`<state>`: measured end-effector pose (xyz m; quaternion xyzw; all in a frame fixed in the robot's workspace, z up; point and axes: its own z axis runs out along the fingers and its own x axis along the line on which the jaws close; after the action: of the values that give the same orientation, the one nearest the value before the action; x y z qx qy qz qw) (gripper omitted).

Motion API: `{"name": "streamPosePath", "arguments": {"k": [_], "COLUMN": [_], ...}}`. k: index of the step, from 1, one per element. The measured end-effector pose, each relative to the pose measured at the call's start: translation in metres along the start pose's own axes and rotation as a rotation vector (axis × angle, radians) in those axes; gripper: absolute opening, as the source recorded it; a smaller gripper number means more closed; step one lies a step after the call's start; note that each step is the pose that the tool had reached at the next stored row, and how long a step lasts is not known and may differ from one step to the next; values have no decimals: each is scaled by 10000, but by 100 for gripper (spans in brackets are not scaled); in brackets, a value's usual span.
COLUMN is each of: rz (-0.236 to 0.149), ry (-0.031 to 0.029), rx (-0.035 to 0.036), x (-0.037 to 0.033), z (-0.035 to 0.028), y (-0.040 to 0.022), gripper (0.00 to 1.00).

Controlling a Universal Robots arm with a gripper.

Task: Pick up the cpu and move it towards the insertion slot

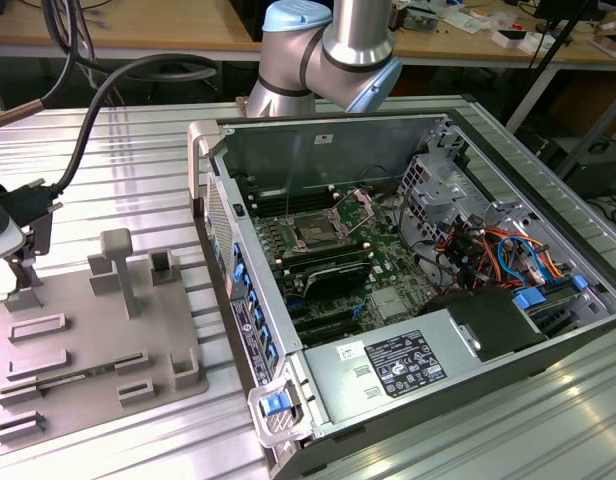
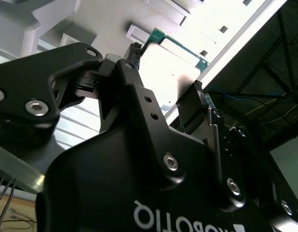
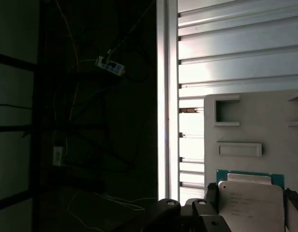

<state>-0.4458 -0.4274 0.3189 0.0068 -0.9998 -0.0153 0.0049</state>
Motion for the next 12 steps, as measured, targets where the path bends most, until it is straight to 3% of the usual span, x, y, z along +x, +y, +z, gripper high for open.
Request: {"name": "streamPosePath", "arguments": {"k": [12], "rz": [0], "ry": [1], "rx": [1], "x": [-1], "z": [-66], "y": [2], "gripper": [55]}}
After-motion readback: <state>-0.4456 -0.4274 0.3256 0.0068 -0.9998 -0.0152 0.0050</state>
